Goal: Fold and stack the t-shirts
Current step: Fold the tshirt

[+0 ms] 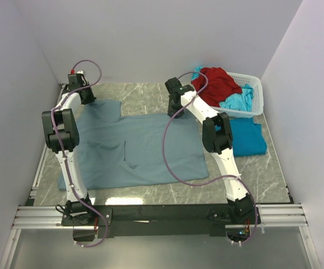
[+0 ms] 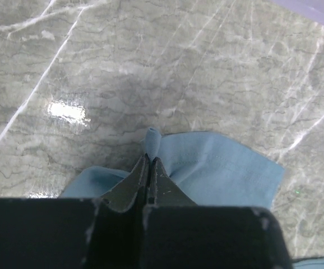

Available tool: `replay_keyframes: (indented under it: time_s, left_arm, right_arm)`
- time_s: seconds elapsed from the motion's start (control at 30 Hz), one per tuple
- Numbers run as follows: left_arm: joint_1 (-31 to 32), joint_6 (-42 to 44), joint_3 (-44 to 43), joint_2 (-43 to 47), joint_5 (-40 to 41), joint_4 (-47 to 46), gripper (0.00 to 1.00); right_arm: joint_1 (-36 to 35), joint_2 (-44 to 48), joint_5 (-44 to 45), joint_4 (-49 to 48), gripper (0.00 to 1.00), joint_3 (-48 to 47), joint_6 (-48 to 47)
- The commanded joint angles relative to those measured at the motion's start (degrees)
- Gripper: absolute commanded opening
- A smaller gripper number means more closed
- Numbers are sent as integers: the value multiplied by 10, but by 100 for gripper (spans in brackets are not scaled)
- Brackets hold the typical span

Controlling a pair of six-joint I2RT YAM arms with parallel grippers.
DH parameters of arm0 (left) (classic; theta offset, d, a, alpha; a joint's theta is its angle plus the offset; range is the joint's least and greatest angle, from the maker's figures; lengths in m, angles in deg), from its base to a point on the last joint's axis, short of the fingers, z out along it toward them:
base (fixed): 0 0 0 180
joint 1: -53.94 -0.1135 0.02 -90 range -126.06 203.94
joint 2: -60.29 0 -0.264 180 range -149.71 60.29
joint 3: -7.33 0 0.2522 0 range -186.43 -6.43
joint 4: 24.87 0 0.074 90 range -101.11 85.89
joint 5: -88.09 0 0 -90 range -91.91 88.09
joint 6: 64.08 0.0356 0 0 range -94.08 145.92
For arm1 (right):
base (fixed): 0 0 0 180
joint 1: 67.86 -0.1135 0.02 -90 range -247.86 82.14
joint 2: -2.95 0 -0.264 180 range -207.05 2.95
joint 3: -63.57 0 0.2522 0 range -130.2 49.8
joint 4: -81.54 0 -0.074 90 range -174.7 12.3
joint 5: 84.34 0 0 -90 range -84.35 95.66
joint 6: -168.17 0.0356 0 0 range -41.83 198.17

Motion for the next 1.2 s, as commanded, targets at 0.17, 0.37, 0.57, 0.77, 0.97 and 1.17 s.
replay_keyframes:
  time_s: [0.17, 0.37, 0.57, 0.77, 0.97, 1.17]
  left_arm:
    - [-2, -20, 5, 60, -16, -7, 0]
    - [-3, -16, 12, 72, -15, -3, 0]
    - [-3, -21, 34, 92, -37, -16, 0]
    - [-3, -43, 115, 161, -55, -61, 0]
    - [-3, -74, 269, 267, -73, -140, 0]
    - [-3, -103, 387, 360, -67, -171, 0]
  right_arm:
    - [6, -53, -68, 115, 31, -74, -33]
    - [6, -43, -62, 100, 0, -59, -30]
    - [2, 10, 8, 23, 0, 10, -44]
    - [-17, 112, 40, -129, 0, 122, -78]
    - [-36, 171, 76, -201, 0, 206, -97]
    - [-52, 224, 94, -249, 0, 288, -92]
